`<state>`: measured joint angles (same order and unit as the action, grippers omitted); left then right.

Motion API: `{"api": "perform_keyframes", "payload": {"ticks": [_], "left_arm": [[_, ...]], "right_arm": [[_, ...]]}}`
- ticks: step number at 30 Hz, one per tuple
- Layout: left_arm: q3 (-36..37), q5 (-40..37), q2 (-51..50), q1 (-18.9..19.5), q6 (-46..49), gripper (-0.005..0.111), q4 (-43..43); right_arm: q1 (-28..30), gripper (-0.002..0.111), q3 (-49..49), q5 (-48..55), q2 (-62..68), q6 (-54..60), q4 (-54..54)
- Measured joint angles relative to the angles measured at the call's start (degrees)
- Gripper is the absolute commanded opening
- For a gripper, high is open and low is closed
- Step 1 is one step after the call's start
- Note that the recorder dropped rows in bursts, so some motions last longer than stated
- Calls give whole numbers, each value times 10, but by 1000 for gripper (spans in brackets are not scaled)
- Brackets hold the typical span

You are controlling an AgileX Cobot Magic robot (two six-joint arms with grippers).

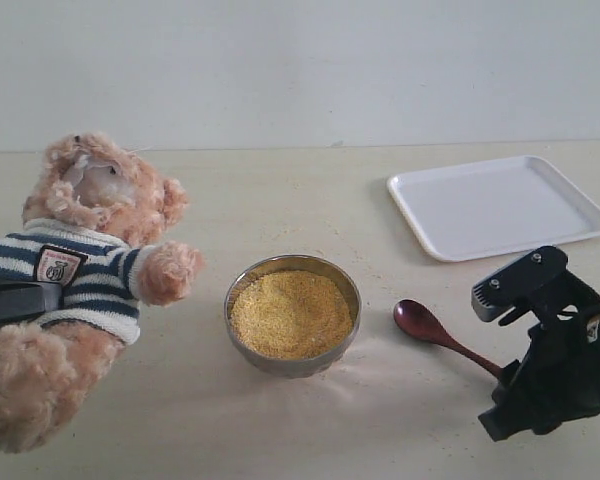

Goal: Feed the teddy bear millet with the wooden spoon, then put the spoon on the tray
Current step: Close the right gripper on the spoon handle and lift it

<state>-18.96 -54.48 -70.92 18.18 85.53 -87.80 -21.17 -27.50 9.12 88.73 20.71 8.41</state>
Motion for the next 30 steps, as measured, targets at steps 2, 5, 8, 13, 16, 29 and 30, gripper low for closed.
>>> {"api": "perform_keyframes", "payload": {"ticks": [2, 5, 8, 13, 16, 29, 30], "left_arm": [[0, 0, 0, 0, 0, 5, 0], [0, 0, 0, 0, 0, 5, 0], [0, 0, 0, 0, 0, 5, 0], [0, 0, 0, 0, 0, 5, 0], [0, 0, 0, 0, 0, 5, 0], [0, 0, 0, 0, 0, 5, 0], [0, 0, 0, 0, 0, 5, 0]], "right_arm": [[0, 50, 0, 0, 12, -2, 0], [0, 50, 0, 0, 28, -3, 0], [0, 45, 0, -2, 33, -5, 0], [0, 8, -3, -4, 37, -6, 0], [0, 0, -3, -4, 38, -9, 0], [-42, 0, -79, 162, -56, -13, -46], [-50, 0, -89, 184, -65, -13, -55]]}}
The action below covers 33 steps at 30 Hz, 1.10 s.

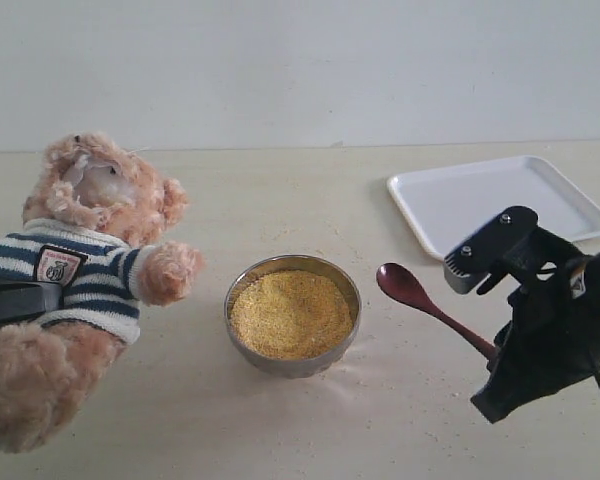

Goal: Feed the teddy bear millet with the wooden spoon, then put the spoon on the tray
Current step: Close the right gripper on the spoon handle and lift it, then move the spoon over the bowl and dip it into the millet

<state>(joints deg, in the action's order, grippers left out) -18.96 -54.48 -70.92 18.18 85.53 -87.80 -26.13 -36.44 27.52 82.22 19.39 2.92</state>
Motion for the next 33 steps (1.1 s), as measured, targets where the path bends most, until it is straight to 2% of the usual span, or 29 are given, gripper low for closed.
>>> {"api": "perform_keyframes", "payload": {"ticks": [6, 10, 17, 22, 33], "left_arm": [[0, 0, 0, 0, 0, 5, 0], [0, 0, 0, 0, 0, 5, 0], [0, 0, 0, 0, 0, 5, 0], [0, 0, 0, 0, 0, 5, 0], [0, 0, 0, 0, 0, 5, 0]], "right_arm": [[-55, 0, -78, 139, -32, -42, -81], [-105, 0, -126, 218, -33, -88, -175], [-201, 0, -194, 311, -23, -138, -294], [-253, 0, -243, 387, 31, -141, -362], [-282, 0, -286, 421, 105, -121, -408]]}}
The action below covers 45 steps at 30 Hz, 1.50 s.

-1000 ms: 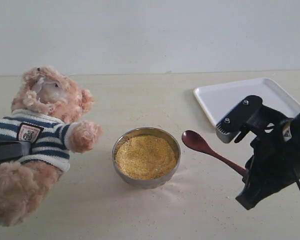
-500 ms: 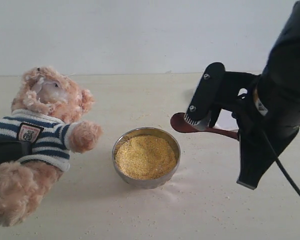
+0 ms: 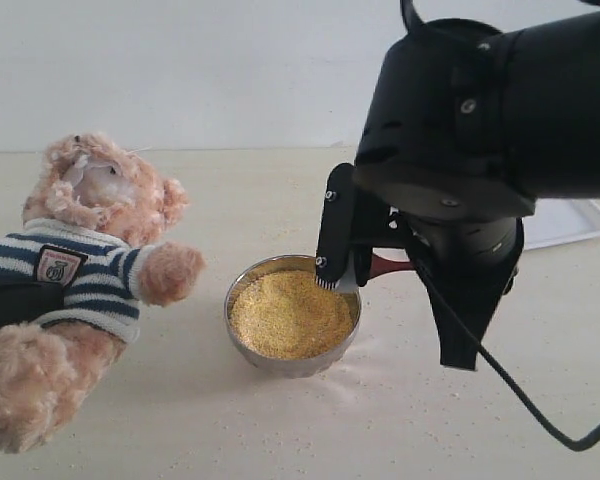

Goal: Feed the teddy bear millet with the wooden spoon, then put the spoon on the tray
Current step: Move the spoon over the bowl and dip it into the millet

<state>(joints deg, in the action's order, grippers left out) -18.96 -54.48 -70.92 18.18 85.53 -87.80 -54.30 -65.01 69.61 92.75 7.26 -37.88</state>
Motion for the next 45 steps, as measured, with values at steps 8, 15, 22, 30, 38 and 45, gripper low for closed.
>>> {"api": "perform_keyframes", "payload": {"ticks": [8, 15, 22, 30, 38, 45], "left_arm": [[0, 0, 0, 0, 0, 5, 0], [0, 0, 0, 0, 0, 5, 0], [0, 0, 0, 0, 0, 5, 0], [0, 0, 0, 0, 0, 5, 0], [0, 0, 0, 0, 0, 5, 0], [0, 0, 0, 0, 0, 5, 0]], "right_arm": [[-26, 0, -1, 0, 29, 14, -35], [-47, 0, -18, 1, 68, 16, -120], [-55, 0, -34, 1, 109, 16, -133], [-63, 0, -35, -1, 120, 3, -135], [-63, 0, -35, 0, 134, -2, -122], [-68, 0, -35, 0, 146, -22, -92]]}}
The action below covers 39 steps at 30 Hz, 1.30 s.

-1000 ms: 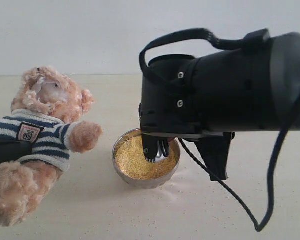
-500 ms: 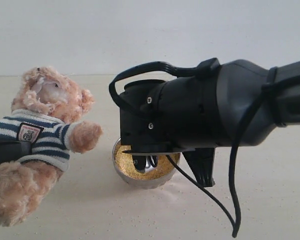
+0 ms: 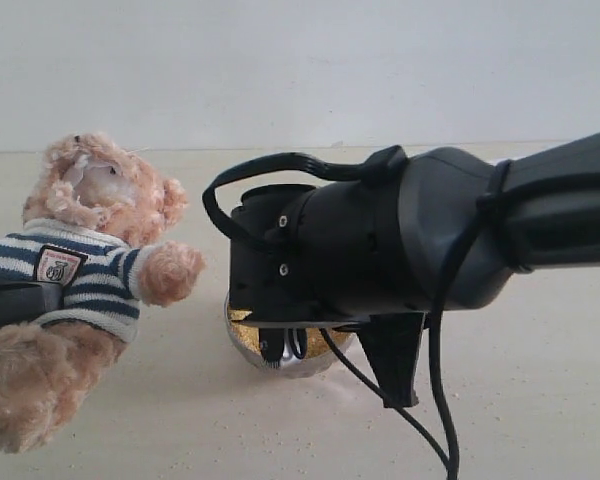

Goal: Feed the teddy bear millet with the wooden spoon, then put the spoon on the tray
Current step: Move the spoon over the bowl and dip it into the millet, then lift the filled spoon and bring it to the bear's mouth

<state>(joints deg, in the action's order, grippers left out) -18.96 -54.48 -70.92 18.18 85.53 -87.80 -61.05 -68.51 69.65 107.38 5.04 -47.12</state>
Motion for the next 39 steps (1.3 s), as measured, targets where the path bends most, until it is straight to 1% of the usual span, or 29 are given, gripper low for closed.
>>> {"api": "perform_keyframes", "payload": {"ticks": [1, 5, 12, 20, 27, 32, 39], "left_arm": [[0, 0, 0, 0, 0, 5, 0], [0, 0, 0, 0, 0, 5, 0], [0, 0, 0, 0, 0, 5, 0], [0, 0, 0, 0, 0, 5, 0], [0, 0, 0, 0, 0, 5, 0], [0, 0, 0, 0, 0, 5, 0], [0, 0, 0, 0, 0, 5, 0]], "right_arm": [[0, 0, 0, -4, 0, -7, 20], [0, 0, 0, -23, -12, -50, 44], [3, 0, 0, -23, -26, -73, 65], [7, 0, 0, -23, -41, -101, 113], [56, 0, 0, -66, -70, -113, 229], [81, 0, 0, -78, -95, -117, 265], [108, 0, 0, -81, -124, -83, 361]]}}
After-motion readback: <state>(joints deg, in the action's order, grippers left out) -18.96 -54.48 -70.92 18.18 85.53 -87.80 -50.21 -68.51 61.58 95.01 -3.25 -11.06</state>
